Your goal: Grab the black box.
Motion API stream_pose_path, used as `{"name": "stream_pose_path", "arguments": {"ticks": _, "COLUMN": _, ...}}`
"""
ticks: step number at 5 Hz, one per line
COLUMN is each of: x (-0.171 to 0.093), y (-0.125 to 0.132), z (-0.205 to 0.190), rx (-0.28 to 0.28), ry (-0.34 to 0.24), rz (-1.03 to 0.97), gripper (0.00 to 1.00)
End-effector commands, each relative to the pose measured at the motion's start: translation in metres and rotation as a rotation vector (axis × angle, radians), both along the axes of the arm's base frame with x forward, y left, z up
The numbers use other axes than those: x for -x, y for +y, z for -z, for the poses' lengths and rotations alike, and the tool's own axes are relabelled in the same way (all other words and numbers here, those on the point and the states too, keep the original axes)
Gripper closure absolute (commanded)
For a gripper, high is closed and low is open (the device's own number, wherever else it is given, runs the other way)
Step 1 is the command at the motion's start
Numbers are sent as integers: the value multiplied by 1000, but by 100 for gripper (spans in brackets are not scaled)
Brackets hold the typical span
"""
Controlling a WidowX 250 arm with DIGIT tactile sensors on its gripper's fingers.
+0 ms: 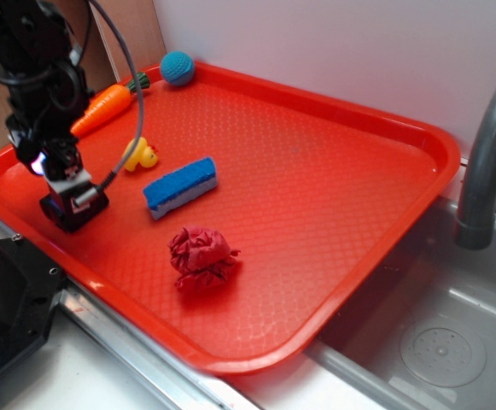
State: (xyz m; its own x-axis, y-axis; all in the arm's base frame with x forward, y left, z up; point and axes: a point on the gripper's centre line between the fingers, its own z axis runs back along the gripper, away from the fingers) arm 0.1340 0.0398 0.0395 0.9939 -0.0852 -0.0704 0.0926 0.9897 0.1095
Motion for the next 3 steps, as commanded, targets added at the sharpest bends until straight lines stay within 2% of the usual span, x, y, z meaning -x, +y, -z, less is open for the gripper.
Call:
{"name": "stream_pose_path", "arguments": {"ticks": 1, "x": -8, "y": -15, "z": 34, "rx": 70, "ry": -53, "rz": -7, "gripper": 0}}
{"name": "stream_pose_path", "arguments": {"ticks": 2, "x": -3, "y": -19, "z": 44, "rx": 46, "ry": 22, "rz": -72, "gripper": 71}}
{"name": "stream_pose_path", "arguments": {"ticks": 3, "x": -7, "y": -16, "z": 11, "rx": 8, "ry": -6, "rz": -104, "gripper": 100}}
